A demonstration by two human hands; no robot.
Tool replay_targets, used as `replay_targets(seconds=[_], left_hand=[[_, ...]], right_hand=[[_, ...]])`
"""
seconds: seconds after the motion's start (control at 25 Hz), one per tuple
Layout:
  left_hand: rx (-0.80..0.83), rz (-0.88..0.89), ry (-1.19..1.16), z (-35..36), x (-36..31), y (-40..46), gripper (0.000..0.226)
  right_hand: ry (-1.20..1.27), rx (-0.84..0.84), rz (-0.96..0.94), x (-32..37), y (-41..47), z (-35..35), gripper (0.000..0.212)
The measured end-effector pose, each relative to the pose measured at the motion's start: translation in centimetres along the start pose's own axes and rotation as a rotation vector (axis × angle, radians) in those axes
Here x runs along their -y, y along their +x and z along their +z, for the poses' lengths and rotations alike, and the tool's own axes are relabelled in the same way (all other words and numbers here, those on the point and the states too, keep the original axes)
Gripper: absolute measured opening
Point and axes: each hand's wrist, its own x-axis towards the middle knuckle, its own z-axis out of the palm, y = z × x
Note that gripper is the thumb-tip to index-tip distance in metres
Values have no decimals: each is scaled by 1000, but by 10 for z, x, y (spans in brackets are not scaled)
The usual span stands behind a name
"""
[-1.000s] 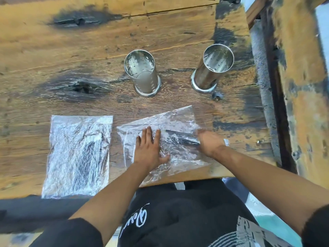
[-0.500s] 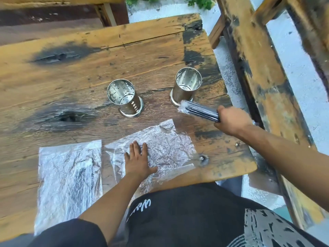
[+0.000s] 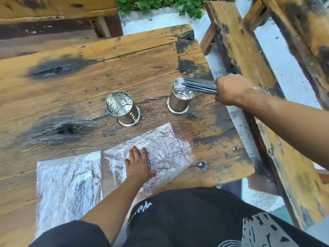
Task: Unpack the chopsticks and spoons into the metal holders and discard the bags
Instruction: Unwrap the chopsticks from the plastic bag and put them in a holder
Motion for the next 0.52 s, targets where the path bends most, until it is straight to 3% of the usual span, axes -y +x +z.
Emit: replay_targets(seconds=[0.16,0.52], left_hand=[[16,18,35,-1,2,-1,122],[21,43,4,-7,9,1,121]], right_hand=[[-166,90,-15,8,7,-4,27],[-453,107,-147,75,57,-19,22]])
